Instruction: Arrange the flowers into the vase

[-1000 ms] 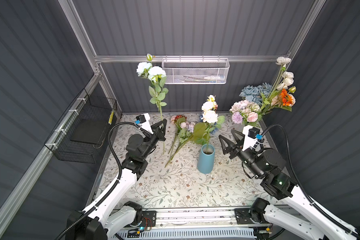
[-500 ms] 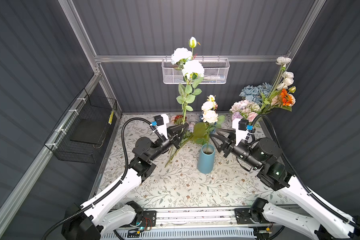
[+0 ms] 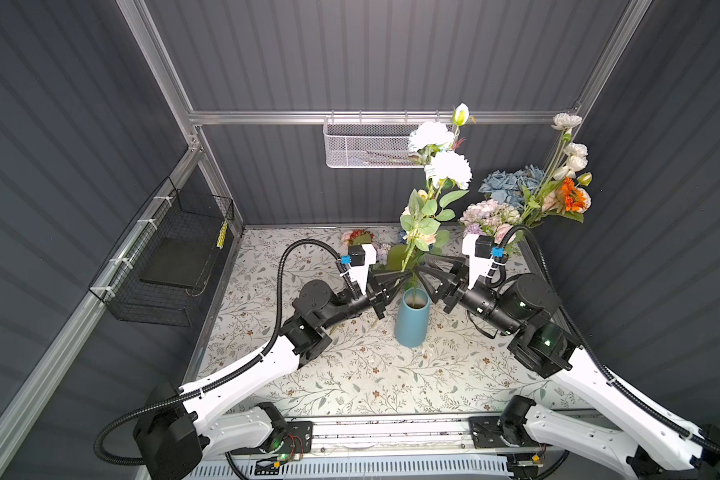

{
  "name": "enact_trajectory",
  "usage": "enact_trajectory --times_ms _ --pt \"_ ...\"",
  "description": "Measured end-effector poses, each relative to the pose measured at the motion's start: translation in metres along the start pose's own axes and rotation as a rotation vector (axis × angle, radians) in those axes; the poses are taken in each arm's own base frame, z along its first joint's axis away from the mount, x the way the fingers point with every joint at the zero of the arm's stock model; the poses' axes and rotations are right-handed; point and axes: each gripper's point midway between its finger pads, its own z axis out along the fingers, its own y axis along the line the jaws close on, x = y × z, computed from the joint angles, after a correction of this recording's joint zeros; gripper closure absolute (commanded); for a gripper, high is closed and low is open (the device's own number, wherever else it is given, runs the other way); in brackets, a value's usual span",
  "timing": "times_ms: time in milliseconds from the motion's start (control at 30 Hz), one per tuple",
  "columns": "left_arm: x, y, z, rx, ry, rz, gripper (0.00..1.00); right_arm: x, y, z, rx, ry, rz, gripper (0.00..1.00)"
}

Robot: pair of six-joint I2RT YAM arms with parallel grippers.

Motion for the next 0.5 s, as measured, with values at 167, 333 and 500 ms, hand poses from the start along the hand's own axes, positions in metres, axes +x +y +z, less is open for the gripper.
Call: enact_trajectory --times_ms 167,333,500 --pt "0.01 -0.01 0.006 0.03 0.023 0.011 1.0 -0.003 0.0 0.002 -0.003 -0.014 0.004 0.56" --pt "0.017 -0.019 0.01 0.05 0.04 0.026 1.0 0.0 0.0 0.005 -0.006 -0.011 0.015 0.76" --pt "0.02 -0.017 0.01 0.037 0.053 0.039 1.0 0.001 0.007 0.005 -0.039 -0.01 0.028 1.0"
